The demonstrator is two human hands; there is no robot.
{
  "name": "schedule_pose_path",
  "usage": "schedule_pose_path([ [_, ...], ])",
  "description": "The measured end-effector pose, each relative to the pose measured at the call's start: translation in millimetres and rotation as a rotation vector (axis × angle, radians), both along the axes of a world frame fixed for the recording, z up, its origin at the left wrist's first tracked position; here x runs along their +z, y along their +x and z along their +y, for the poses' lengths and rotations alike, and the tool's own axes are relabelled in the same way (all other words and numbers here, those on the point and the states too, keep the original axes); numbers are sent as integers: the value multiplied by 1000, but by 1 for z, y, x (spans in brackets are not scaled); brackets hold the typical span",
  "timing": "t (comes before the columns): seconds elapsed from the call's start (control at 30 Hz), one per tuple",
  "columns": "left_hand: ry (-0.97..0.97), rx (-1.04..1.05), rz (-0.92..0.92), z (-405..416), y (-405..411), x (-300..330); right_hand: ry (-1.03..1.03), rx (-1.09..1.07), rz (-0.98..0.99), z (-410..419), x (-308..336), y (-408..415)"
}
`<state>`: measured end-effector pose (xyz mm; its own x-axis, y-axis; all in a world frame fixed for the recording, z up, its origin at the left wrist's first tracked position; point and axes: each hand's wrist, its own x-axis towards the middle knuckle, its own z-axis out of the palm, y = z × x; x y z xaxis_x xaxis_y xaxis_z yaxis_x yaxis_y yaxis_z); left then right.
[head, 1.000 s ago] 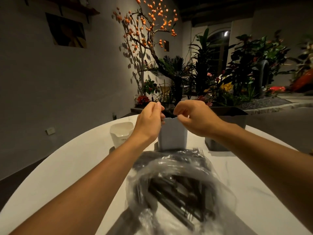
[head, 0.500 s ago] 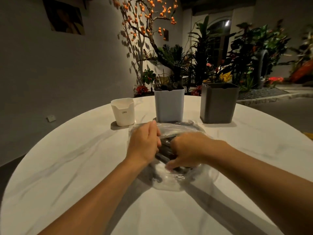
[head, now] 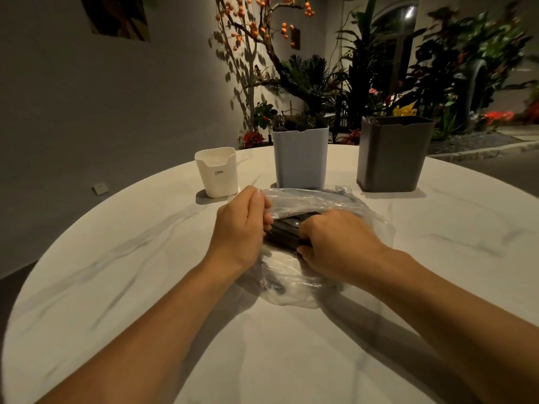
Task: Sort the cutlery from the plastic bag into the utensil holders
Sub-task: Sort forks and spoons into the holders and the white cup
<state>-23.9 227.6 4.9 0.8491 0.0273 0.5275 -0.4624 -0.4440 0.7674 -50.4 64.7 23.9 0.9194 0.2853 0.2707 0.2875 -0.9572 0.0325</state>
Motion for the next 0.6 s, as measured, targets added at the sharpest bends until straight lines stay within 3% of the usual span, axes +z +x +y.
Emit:
schedule_pose_path([
  [0.1,109,-8,-31,2,-1,-1,28,47,-16,-1,-3,-1],
  [0.23,593,-152,13,5,-6,-5,121,106,-57,-2,-9,-2],
  [0.3,725,-165,38,2,-9,-6,172,138,-87,-2,-10,-2],
  [0.47,729,-94,1,2,-16,0,280,189,-144,-3,-12,1],
  [0.6,695,-89,-8,2,-18,3,618,298,-88,-7,-10,-1],
])
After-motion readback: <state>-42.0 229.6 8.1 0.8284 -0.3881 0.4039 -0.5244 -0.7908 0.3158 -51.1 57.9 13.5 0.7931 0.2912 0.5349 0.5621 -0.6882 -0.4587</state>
